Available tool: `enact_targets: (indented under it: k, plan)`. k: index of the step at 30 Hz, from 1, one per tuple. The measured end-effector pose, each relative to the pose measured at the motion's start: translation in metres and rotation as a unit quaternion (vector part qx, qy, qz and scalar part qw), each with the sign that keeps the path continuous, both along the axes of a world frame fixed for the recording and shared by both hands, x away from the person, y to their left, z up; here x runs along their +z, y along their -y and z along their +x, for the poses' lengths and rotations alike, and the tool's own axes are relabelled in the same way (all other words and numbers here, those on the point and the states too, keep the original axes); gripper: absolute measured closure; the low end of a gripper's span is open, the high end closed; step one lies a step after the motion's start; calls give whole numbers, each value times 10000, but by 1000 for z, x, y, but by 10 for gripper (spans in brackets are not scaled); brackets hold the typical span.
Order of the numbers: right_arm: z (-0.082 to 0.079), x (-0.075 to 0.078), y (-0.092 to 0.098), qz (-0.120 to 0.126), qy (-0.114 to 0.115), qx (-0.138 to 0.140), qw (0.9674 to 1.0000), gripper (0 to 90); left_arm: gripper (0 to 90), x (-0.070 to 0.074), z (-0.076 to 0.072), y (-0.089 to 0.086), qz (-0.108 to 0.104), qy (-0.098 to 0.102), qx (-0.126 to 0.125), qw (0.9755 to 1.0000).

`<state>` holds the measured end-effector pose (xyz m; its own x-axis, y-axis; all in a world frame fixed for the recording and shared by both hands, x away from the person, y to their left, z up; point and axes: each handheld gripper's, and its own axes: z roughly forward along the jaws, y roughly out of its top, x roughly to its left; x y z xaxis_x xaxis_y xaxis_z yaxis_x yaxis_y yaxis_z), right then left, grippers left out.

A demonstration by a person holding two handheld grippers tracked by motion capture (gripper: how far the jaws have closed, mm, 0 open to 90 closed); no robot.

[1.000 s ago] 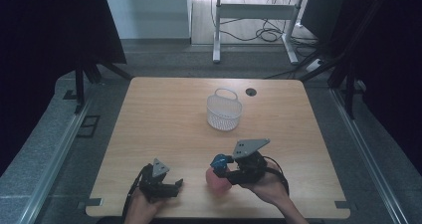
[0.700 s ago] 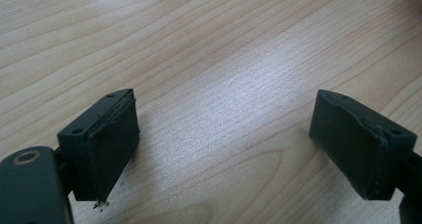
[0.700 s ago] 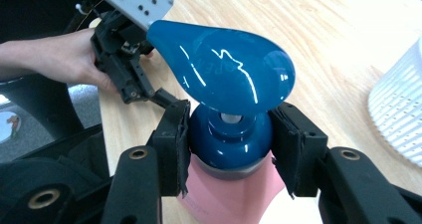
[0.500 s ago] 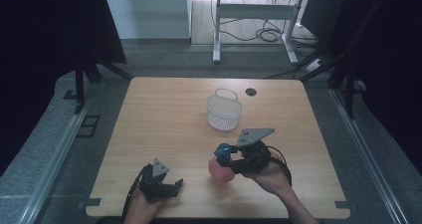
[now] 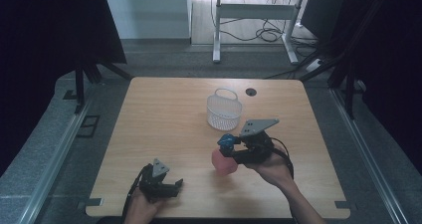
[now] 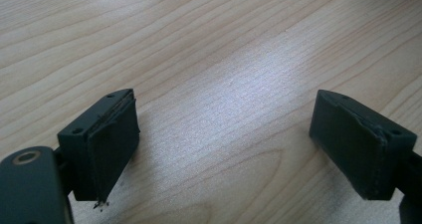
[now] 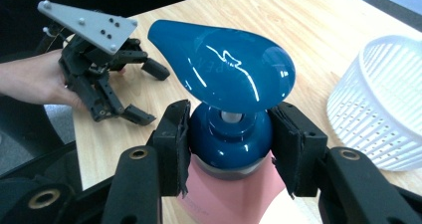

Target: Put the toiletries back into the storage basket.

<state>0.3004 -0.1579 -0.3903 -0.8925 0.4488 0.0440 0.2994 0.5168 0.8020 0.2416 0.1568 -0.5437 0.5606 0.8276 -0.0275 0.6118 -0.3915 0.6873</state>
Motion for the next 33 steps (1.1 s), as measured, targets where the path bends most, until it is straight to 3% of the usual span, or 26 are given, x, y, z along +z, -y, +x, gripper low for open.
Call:
enact_targets:
  k: [33]
  plan:
    - [43,19,5,-28,160,-458,9988,520,118,0,0,0,-4,8,7,10000]
